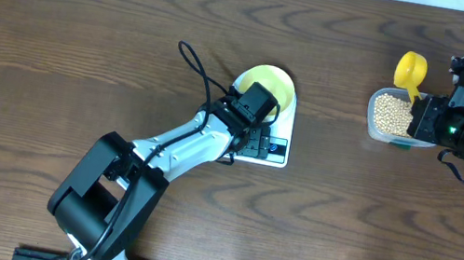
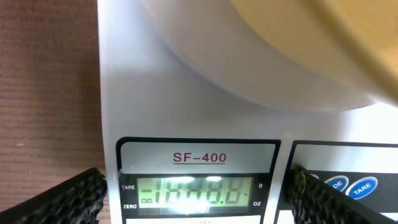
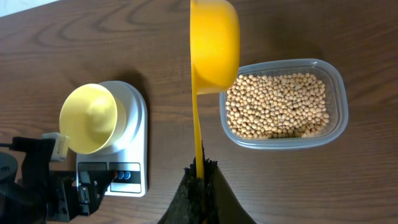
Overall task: Scoop item into bowl and weigh 50g on scale
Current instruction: 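Press the scale's tare button with the left gripper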
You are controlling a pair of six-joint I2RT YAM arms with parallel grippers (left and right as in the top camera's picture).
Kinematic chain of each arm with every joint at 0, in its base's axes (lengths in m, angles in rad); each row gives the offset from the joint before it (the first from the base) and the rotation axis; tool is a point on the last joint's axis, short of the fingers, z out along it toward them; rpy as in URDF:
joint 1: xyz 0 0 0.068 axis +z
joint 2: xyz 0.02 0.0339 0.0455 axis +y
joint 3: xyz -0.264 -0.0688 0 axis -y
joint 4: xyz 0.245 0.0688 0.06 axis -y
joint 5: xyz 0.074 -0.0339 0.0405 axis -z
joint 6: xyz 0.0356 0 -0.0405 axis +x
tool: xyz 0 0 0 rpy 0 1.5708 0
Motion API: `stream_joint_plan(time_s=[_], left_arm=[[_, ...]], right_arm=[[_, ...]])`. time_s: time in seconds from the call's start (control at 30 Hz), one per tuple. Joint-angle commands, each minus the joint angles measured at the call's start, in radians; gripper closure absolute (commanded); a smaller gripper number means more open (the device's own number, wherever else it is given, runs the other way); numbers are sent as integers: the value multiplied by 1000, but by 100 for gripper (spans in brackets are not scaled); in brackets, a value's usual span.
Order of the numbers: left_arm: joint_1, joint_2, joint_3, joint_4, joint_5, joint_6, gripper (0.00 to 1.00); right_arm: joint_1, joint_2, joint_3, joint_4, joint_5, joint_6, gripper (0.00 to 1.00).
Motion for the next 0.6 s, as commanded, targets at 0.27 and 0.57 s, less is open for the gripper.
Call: stream_joint_plan(time_s=[0.27, 0.57], left_arm=[[7, -1, -11, -18, 28, 50, 4], [7, -15, -10, -7, 28, 49, 4]], right_arm=[[-1, -5, 11, 0, 5, -14, 99], [-1, -5, 11, -1, 5, -14, 99]])
